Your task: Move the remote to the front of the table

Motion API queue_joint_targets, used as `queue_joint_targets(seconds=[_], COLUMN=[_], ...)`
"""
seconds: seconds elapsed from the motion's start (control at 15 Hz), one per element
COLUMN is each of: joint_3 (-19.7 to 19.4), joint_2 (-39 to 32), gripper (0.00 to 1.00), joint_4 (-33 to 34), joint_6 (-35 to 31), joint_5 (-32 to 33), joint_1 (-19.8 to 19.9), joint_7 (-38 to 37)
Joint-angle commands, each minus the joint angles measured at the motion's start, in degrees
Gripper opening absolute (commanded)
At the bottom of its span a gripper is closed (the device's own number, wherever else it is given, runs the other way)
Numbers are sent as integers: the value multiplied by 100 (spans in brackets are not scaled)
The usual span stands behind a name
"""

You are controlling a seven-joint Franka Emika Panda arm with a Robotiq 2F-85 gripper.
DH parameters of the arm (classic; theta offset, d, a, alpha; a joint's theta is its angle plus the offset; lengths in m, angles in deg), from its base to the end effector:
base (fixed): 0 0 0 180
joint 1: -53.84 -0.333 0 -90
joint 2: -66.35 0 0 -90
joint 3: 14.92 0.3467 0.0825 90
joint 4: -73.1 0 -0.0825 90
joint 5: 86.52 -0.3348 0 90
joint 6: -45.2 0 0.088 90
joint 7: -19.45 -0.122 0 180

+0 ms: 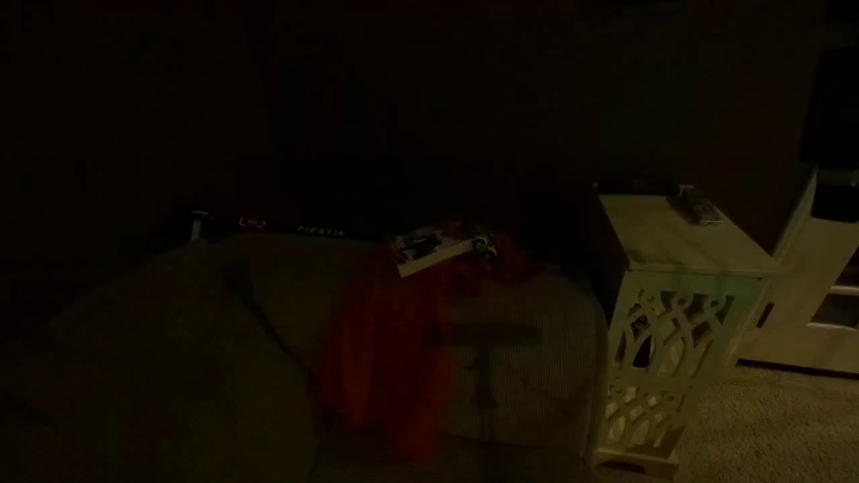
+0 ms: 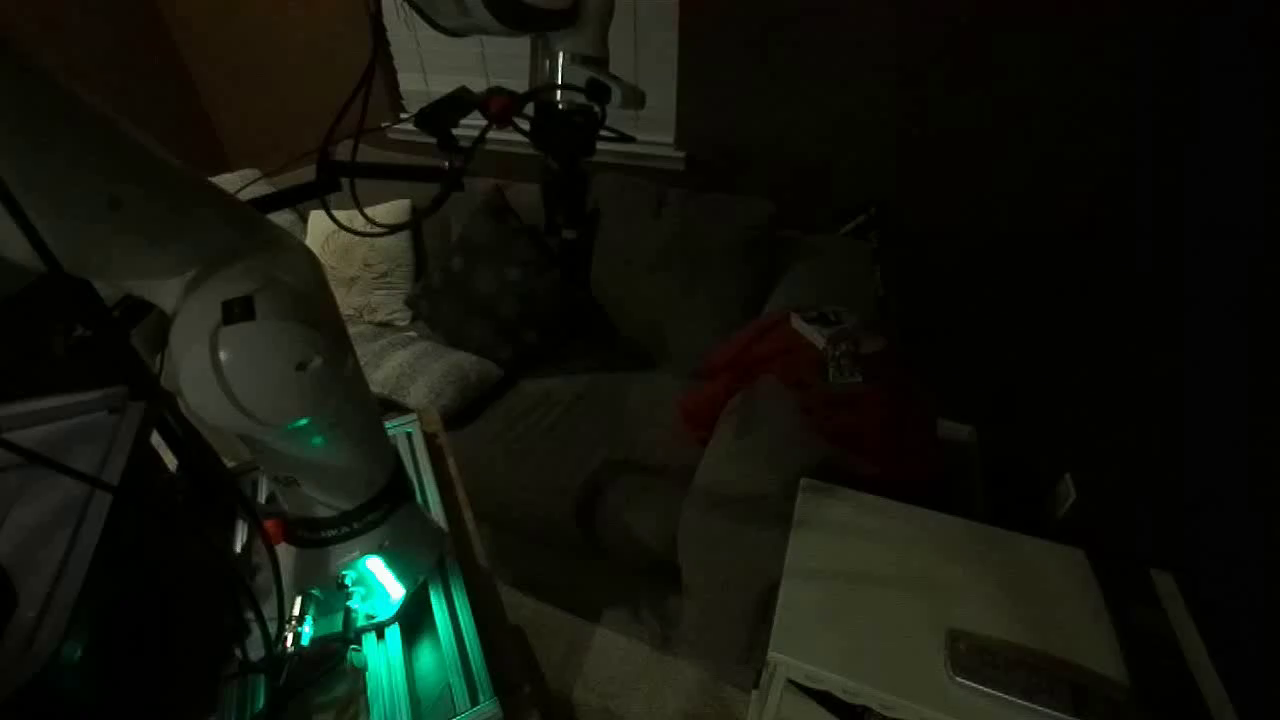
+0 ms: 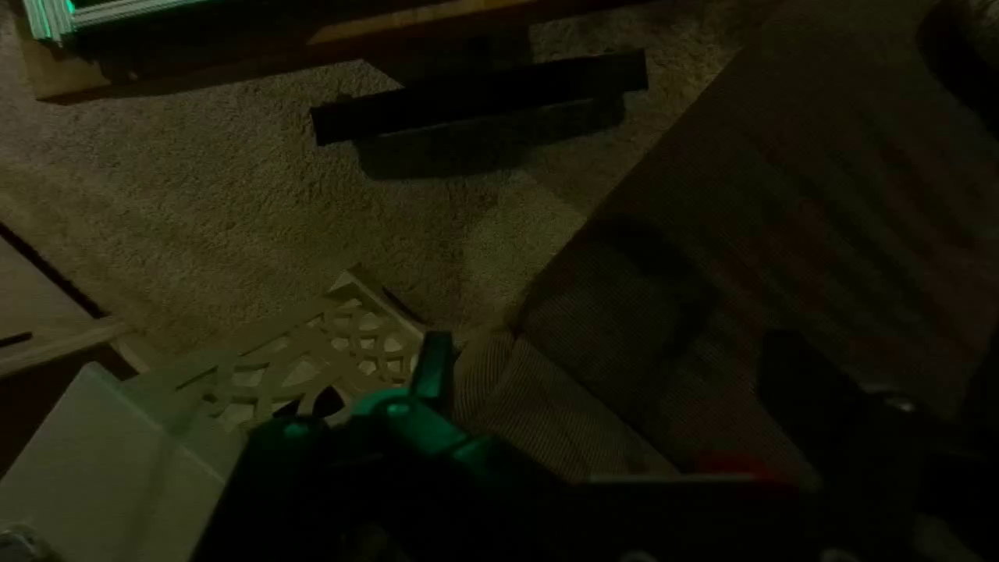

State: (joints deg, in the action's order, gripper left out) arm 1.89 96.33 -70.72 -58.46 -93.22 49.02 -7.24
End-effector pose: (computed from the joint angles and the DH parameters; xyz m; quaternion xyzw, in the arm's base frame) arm 0.2777 0.1318 0.4708 0.9912 -0.0888 -0.0818 0.0533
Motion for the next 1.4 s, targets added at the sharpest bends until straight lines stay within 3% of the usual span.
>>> queue_joint_targets(seconds=[0.0, 0.13, 0.27, 0.47, 0.6, 0.67, 0.93, 1.33], joint_3=[-65, 174, 264, 434, 385, 13, -834, -1838], joint_2=[-12, -552, -1153, -2110, -2782, -3127, -4143, -4663], gripper=[100, 100, 100, 100, 100, 100, 100, 100], joint_4=[5, 413, 725, 1342, 1804, 2063, 2811, 2910], joint_6=[4, -19, -576, -1335, -1476, -1359, -1083, -964], joint_5=[32, -150, -282, -4, 322, 465, 441, 360], joint_1=[-70, 56, 102, 337, 514, 335, 347, 407], joint_7=[-28, -936, -1614, -2517, -2915, -3007, -2845, -3102])
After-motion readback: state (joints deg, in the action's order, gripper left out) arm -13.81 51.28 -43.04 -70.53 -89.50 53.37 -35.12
